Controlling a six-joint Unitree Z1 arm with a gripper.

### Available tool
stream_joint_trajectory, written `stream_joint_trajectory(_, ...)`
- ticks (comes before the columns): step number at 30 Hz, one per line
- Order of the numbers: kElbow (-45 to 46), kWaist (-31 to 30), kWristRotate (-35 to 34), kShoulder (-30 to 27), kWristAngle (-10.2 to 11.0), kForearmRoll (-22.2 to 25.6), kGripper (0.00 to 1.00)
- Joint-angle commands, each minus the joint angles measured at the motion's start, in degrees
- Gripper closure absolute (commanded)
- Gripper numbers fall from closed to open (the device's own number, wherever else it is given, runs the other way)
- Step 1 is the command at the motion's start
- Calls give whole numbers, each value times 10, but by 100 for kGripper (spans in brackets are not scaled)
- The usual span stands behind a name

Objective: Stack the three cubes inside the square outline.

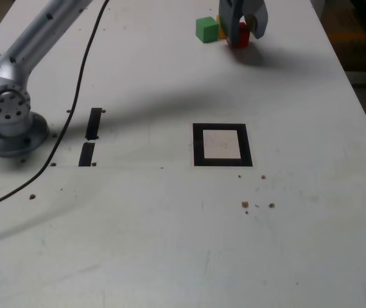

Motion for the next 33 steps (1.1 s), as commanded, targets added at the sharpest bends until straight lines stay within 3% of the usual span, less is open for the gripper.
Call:
stream_joint_trajectory(1, -2, -6, -5, -21, 5, 6, 70)
stream_joint_trajectory(6, 21, -21, -14, -71, 14, 24, 71)
stream_joint_trajectory(11, 100, -60, -37, -161, 25, 28, 70)
stream_joint_trajectory(19, 259, -186, -126, -279, 33, 24, 70)
stream_joint_trajectory(26, 321, -307, -216, -302, 28, 13, 70)
stream_joint_trajectory(33, 366, -368, -270, -302, 21, -17, 70)
